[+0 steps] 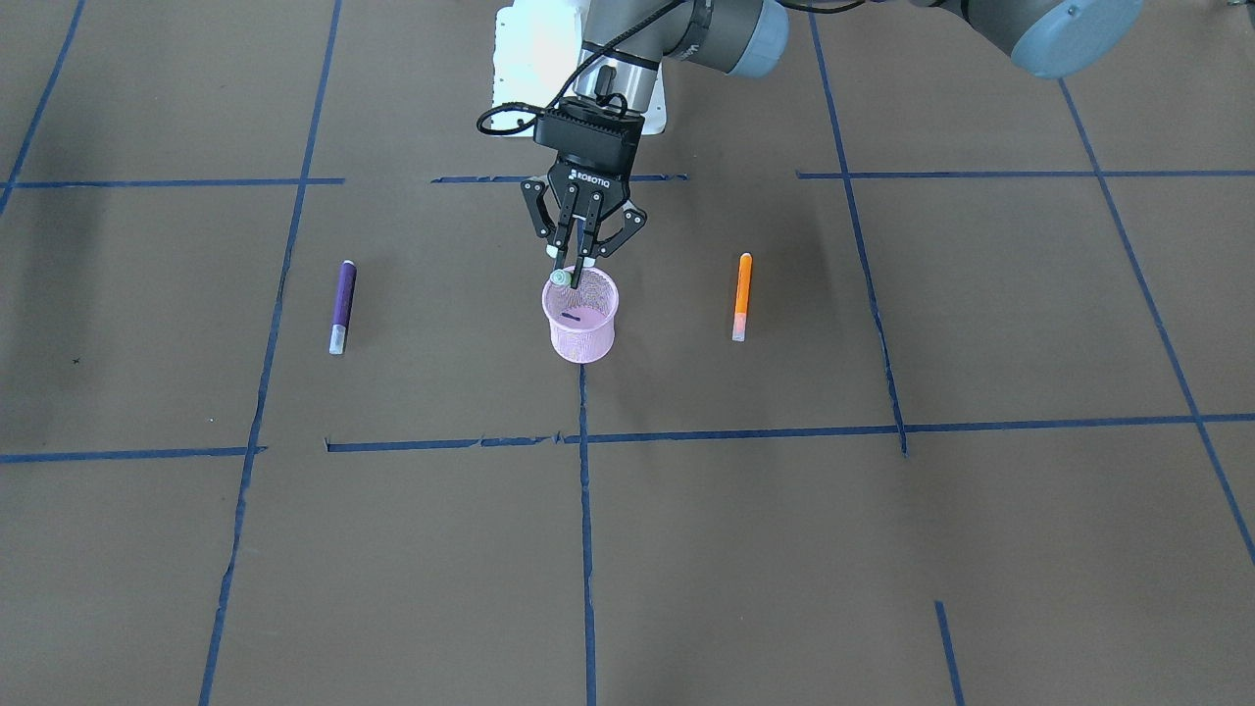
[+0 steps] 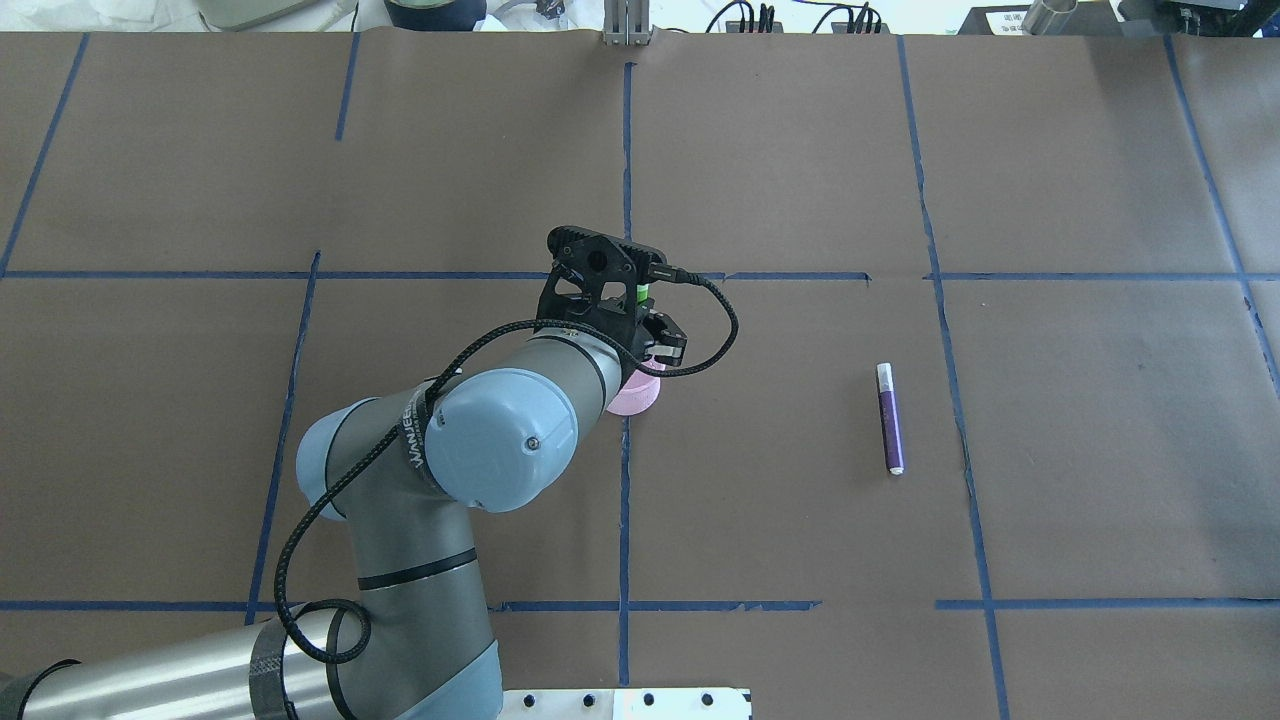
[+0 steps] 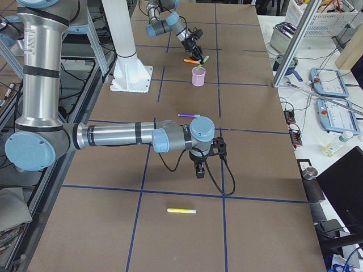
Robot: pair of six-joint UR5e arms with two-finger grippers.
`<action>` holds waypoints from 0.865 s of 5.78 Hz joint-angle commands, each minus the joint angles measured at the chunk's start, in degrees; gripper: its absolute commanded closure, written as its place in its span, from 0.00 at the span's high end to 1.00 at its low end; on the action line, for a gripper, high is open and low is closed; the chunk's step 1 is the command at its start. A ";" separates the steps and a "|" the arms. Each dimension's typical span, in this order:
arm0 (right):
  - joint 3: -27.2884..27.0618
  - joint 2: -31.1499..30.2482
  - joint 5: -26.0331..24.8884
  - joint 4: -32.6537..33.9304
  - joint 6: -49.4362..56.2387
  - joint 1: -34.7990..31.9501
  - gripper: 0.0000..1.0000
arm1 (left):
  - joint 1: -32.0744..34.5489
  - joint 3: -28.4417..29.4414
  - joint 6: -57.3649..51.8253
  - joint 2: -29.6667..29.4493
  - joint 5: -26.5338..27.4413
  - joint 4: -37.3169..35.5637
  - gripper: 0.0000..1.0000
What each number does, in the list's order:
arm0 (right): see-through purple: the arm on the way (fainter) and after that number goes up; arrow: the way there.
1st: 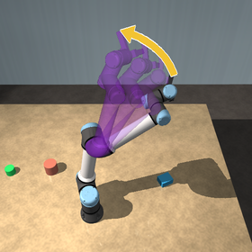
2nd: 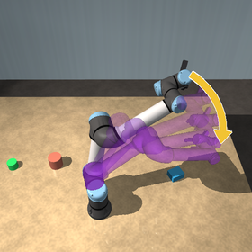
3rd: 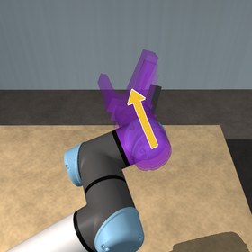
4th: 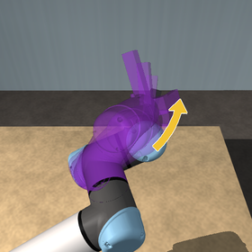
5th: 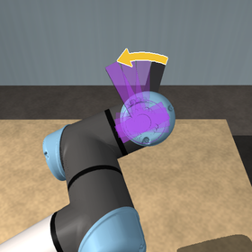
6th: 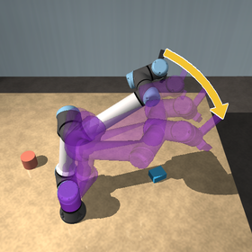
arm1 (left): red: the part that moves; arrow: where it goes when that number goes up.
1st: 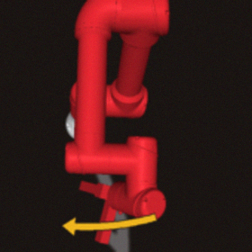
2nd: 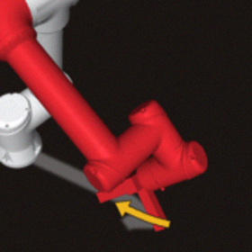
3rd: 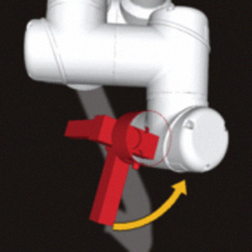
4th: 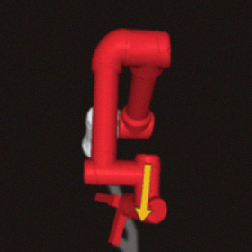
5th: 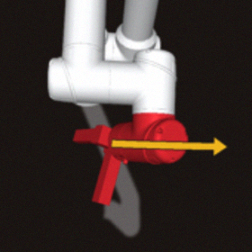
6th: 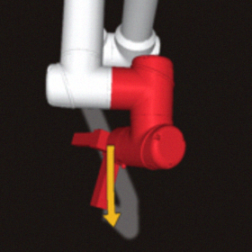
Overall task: Collect pens into pen holder
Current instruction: 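Lower the green marker into the pink cup and open the left gripper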
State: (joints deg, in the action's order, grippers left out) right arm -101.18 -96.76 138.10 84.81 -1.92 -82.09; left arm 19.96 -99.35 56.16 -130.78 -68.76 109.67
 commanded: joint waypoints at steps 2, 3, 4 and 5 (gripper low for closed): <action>-0.07 0.08 0.06 -0.09 -0.02 0.00 1.00 | 0.00 1.17 -0.26 0.44 0.03 5.59 1.00; -0.07 0.08 -0.03 -0.09 0.07 0.00 1.00 | -0.09 2.39 0.00 0.96 0.03 6.60 1.00; 0.02 0.08 -0.29 -0.09 0.07 0.00 1.00 | -0.01 2.32 -0.26 1.06 0.03 6.61 1.00; 3.06 0.08 -0.47 -0.17 0.77 0.00 1.00 | 0.34 1.27 -0.09 0.80 -0.05 6.52 1.00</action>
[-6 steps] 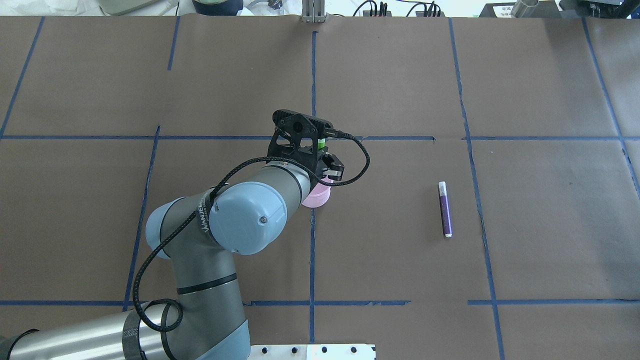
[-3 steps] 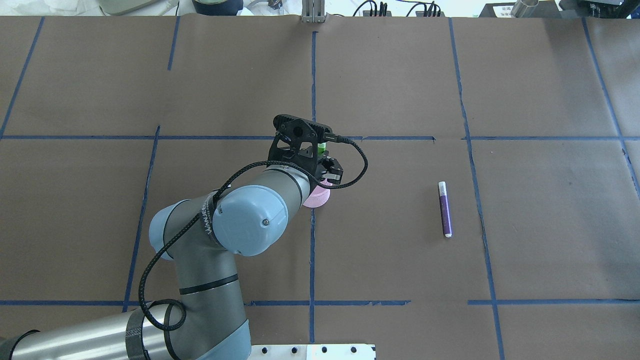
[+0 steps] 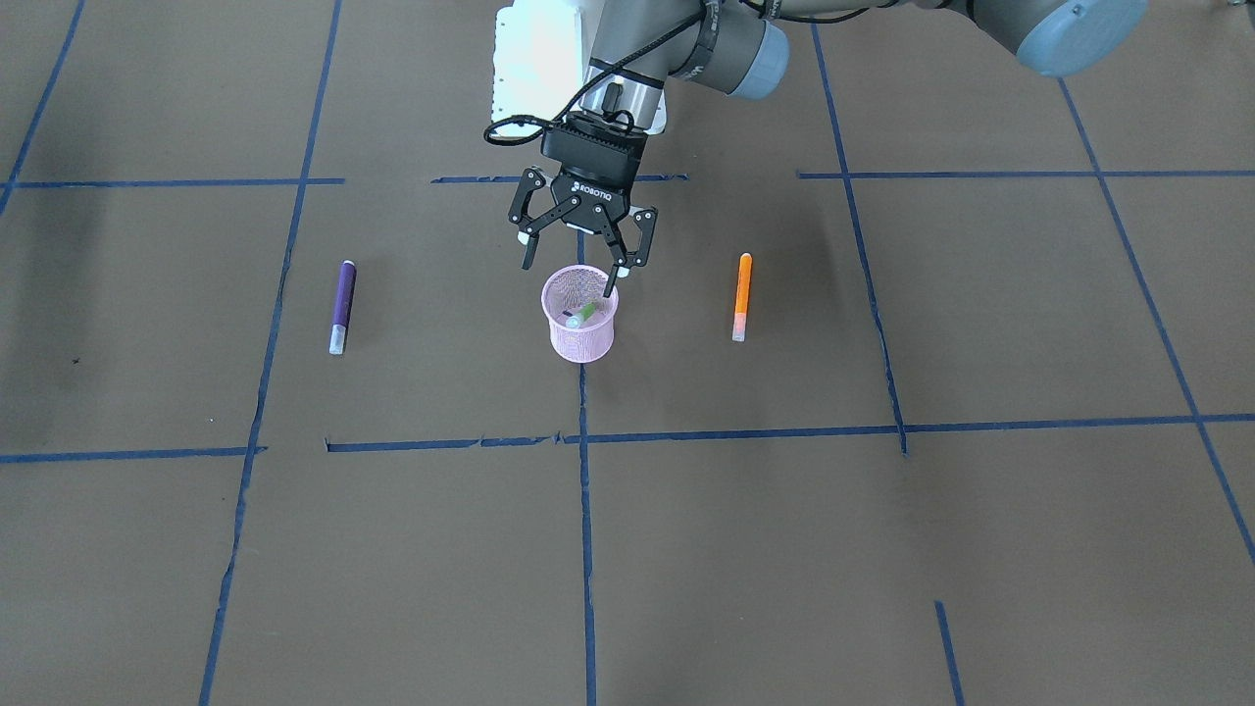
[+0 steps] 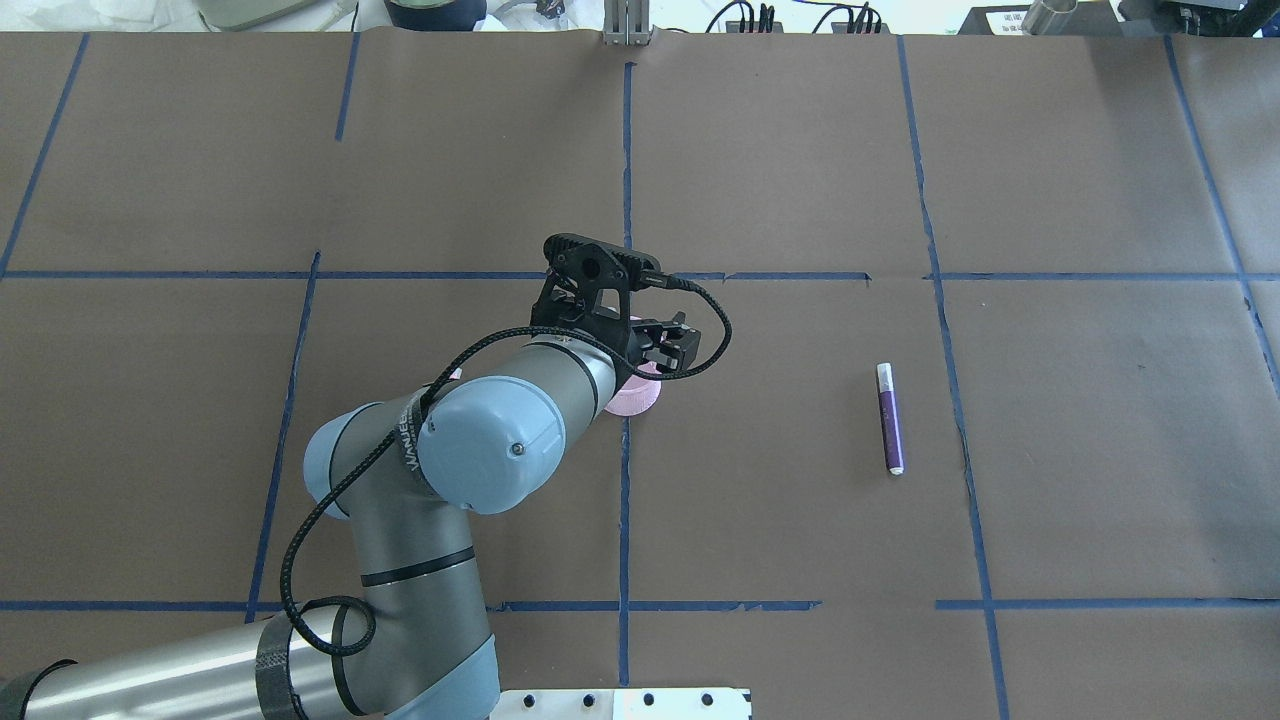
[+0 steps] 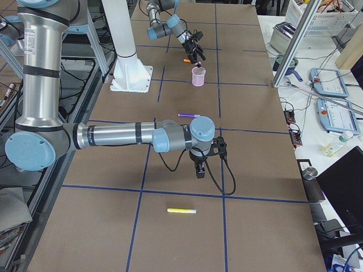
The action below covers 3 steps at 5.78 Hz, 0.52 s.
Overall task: Collect pens into pen holder
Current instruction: 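Lower the green marker into the pink cup and open the left gripper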
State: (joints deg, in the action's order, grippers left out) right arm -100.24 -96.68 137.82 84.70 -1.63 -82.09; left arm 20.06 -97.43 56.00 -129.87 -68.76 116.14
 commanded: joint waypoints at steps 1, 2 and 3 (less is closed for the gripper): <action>5.37 0.61 -0.27 -0.06 0.75 -0.09 1.00 | 2.42 -1.17 0.94 -0.12 -0.67 -0.03 1.00; 8.19 0.79 -0.36 -0.06 2.14 -0.17 0.99 | 6.88 -1.09 2.00 0.40 -7.38 -0.90 1.00; 11.09 0.79 -0.45 -0.15 2.77 -0.52 0.99 | 12.49 -1.27 2.01 3.97 -17.28 -1.00 1.00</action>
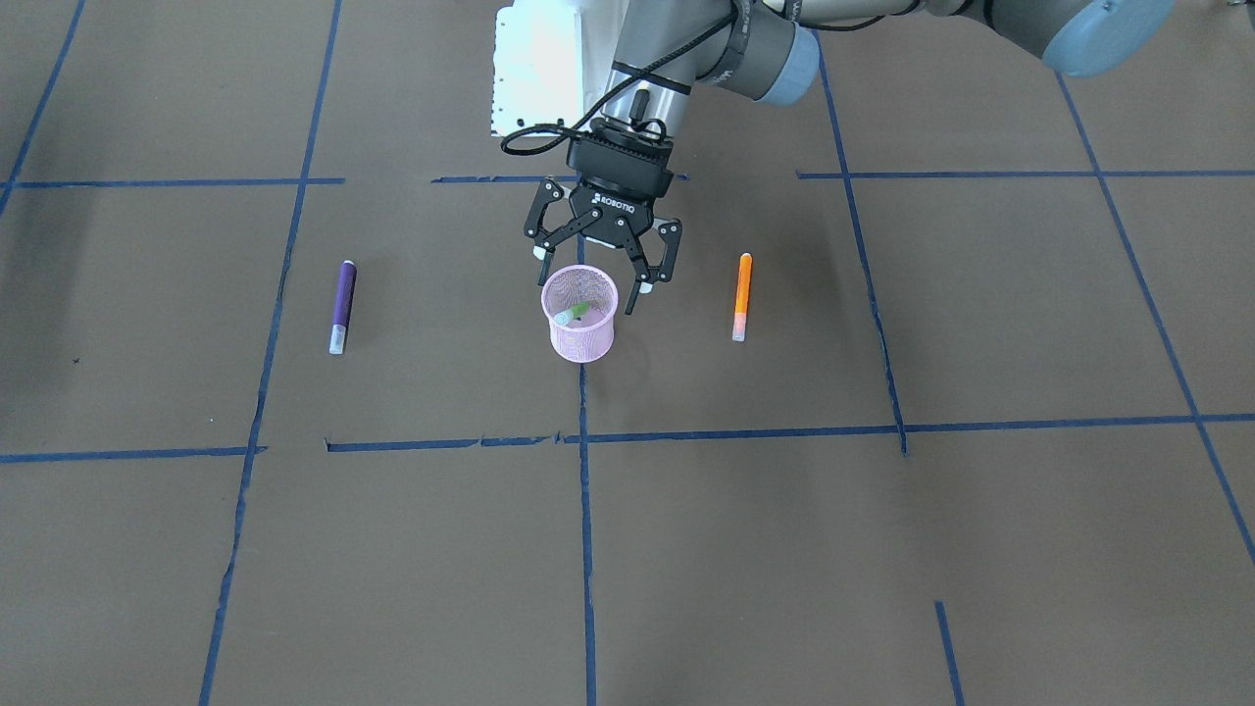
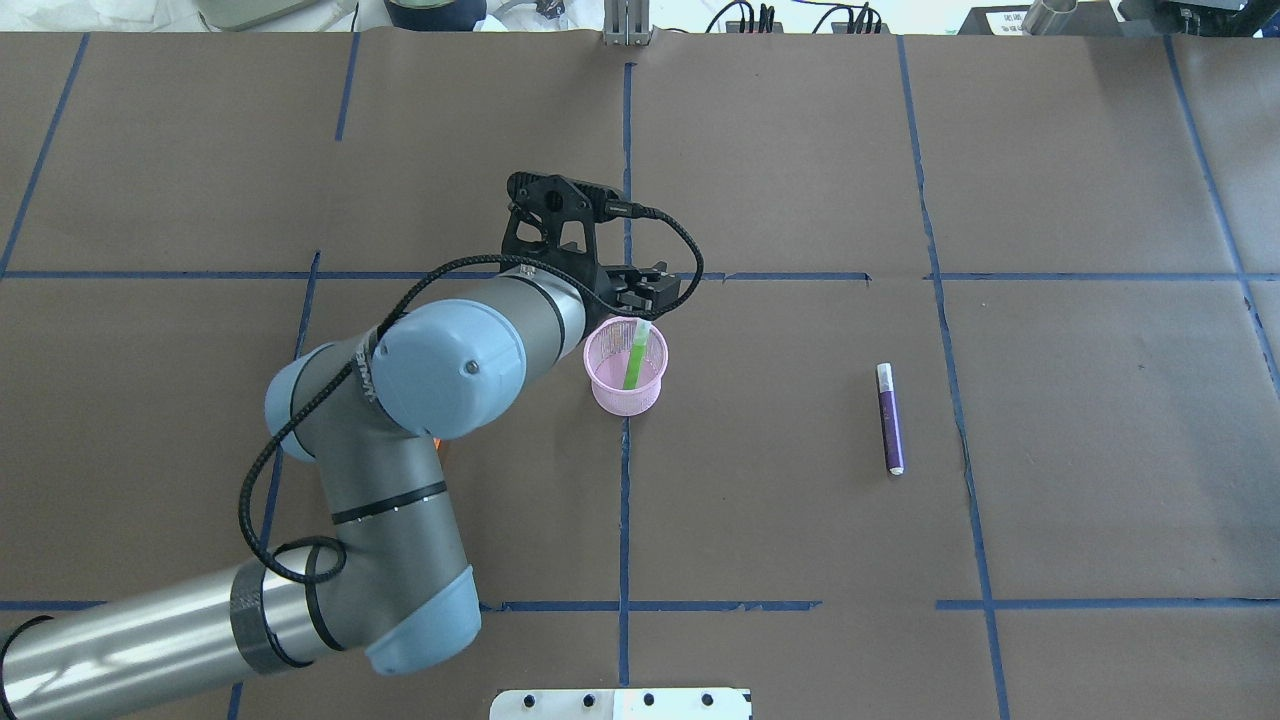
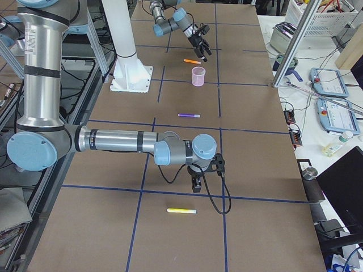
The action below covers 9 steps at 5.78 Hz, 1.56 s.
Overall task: Collect pens into pen holder
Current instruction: 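Withdraw the left gripper away from the cup toward the far edge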
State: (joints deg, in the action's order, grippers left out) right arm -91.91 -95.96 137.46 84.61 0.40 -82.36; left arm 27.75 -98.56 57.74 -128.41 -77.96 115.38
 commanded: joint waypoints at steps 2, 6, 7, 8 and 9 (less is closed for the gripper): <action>13.97 2.95 -1.40 -4.43 1.70 -0.26 0.99 | 16.05 -1.19 -2.70 11.47 -27.85 -0.33 1.00; 23.79 6.49 -0.70 -4.55 1.00 -0.26 0.90 | 20.59 -1.28 -5.18 14.42 -34.19 -0.33 1.00; 24.15 6.75 -0.79 -4.55 0.91 -0.26 0.90 | 20.59 -1.63 -5.01 14.42 -34.18 -0.33 1.00; 24.32 6.84 -0.88 -4.55 1.00 -0.26 0.88 | 20.59 -1.81 -5.01 14.51 -34.27 -0.33 1.00; 24.33 7.10 -1.14 -4.46 0.91 0.79 0.86 | 20.59 -2.25 -4.92 14.60 -34.27 -0.33 1.00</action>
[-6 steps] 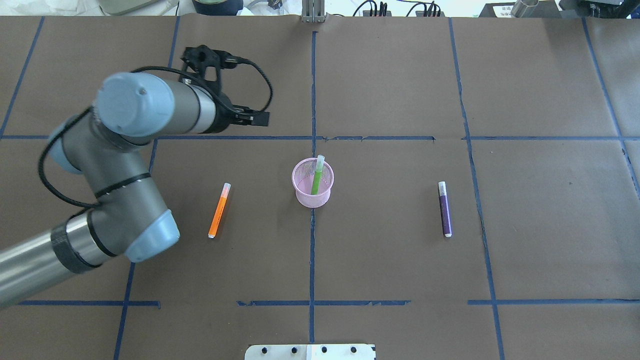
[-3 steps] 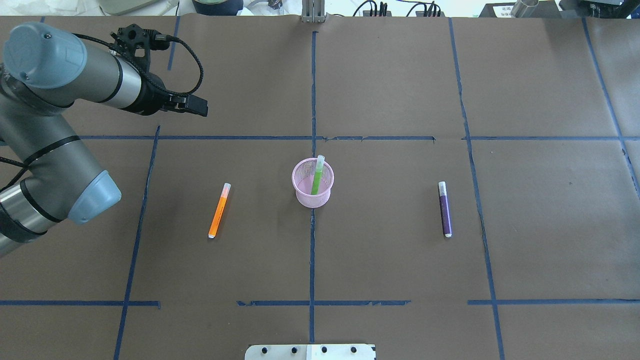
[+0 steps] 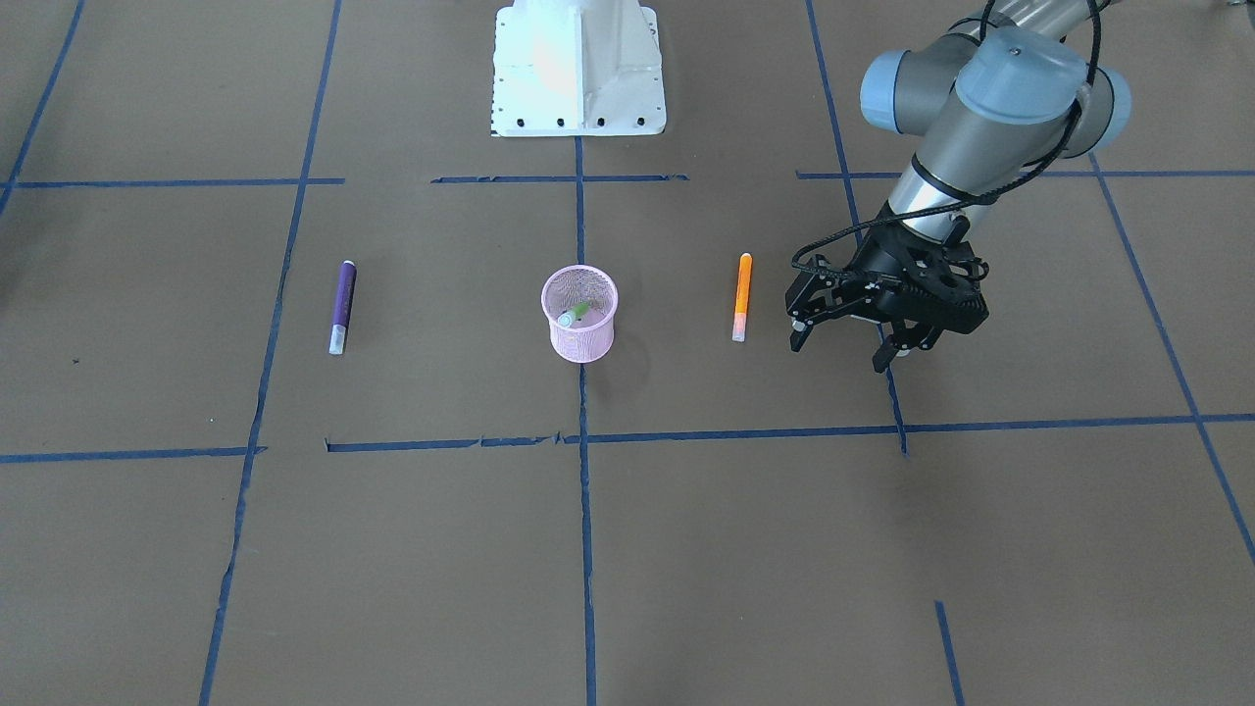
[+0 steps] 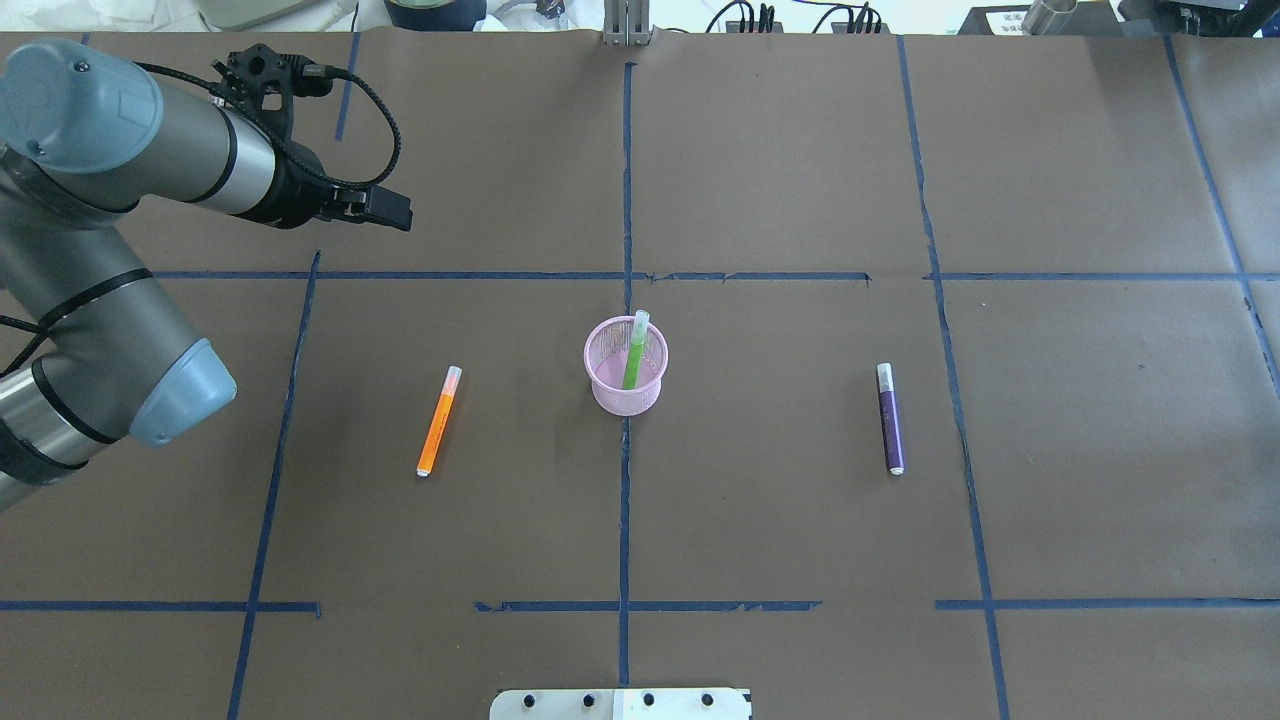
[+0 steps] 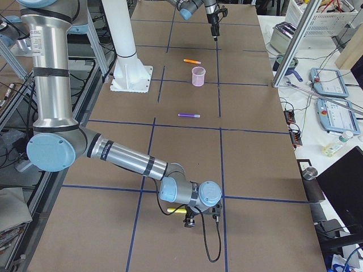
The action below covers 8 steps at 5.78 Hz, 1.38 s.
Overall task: Collect pens into pen holder
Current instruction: 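Grasp the yellow marker with the right gripper and lift it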
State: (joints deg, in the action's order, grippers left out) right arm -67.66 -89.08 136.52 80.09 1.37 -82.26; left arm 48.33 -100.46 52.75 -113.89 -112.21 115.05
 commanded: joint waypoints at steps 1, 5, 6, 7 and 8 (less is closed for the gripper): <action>0.34 0.39 -0.20 0.06 -0.13 1.13 0.86 | 0.09 -0.36 0.07 0.08 -0.02 0.00 1.00; 0.95 0.48 -0.20 -0.02 -0.13 2.37 0.54 | 0.09 -1.23 0.07 0.51 -0.11 0.00 1.00; 1.22 0.48 -0.29 -0.02 -0.05 2.37 0.42 | 0.09 -1.23 0.07 0.51 -0.20 0.00 1.00; 1.31 0.48 -0.21 0.06 -0.13 2.37 0.47 | 0.09 -1.23 0.07 0.51 -0.20 0.00 1.00; 1.31 0.48 -0.20 0.06 -0.13 2.37 0.49 | 0.09 -1.84 0.07 0.51 -0.20 0.00 1.00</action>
State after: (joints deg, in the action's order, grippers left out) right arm -66.40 -88.59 136.30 80.13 1.25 -79.90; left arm 48.42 -101.88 52.82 -113.38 -112.41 115.05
